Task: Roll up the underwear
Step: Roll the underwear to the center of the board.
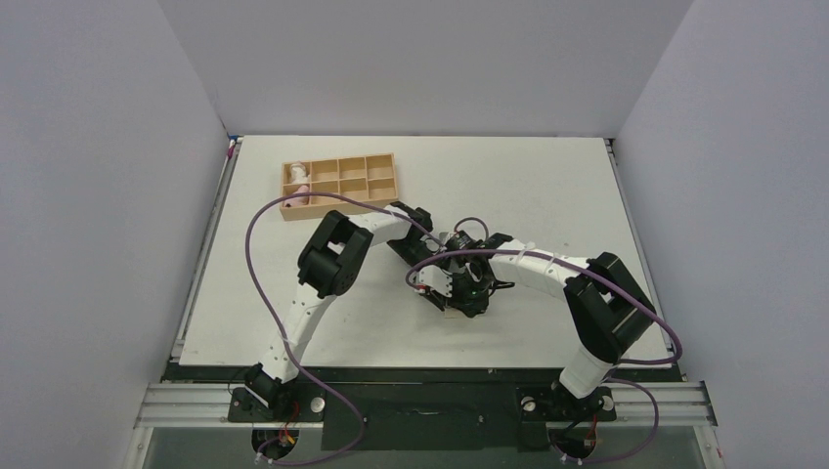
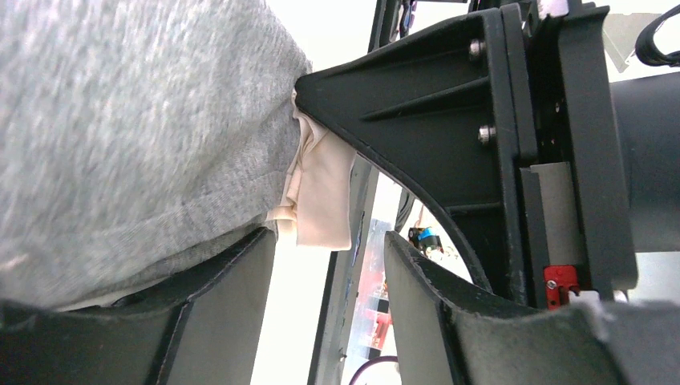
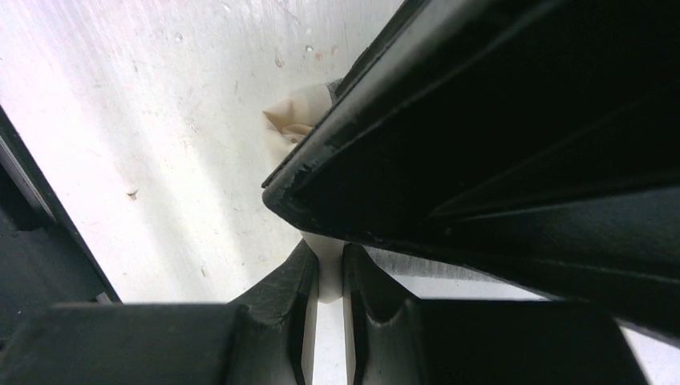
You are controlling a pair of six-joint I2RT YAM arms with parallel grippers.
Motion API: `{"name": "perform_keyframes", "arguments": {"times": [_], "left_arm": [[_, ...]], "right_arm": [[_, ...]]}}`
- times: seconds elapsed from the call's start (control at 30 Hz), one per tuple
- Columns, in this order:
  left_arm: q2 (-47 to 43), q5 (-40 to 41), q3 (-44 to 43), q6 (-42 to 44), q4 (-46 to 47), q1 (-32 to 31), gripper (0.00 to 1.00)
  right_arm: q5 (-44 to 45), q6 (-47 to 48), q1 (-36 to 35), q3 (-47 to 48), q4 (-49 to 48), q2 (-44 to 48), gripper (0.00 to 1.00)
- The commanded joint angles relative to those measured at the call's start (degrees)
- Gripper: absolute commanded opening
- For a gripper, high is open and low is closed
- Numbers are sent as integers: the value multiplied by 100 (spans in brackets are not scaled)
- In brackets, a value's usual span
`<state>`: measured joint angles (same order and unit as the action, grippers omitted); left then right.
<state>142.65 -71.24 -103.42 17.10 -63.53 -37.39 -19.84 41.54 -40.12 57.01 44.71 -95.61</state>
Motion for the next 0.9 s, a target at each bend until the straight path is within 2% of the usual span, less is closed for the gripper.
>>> {"name": "perform_keyframes", "arguments": {"times": [0.0,0.23,0.53,0.67,0.8,0.87], "left_arm": [[-51,790,250,461,372,258,53],[-62,666,229,532,290,330,55],[-12,65,-10,1390,-461,515,56],[186,-277,-335,2281,-1599,612,55],[540,-427,-752,3353,-2753,708,49],[510,-429,-672,3515,-2825,804,46]], "right_arm": [[-193,-38,-4,-105,420,-268,0],[-212,-58,-3,-146,444,-298,0],[-231,-71,0,-129,446,-322,0],[-223,-82,12,-129,447,-340,0],[-231,-97,26,-113,438,-350,0],[-244,-113,35,-97,441,-362,0]]}}
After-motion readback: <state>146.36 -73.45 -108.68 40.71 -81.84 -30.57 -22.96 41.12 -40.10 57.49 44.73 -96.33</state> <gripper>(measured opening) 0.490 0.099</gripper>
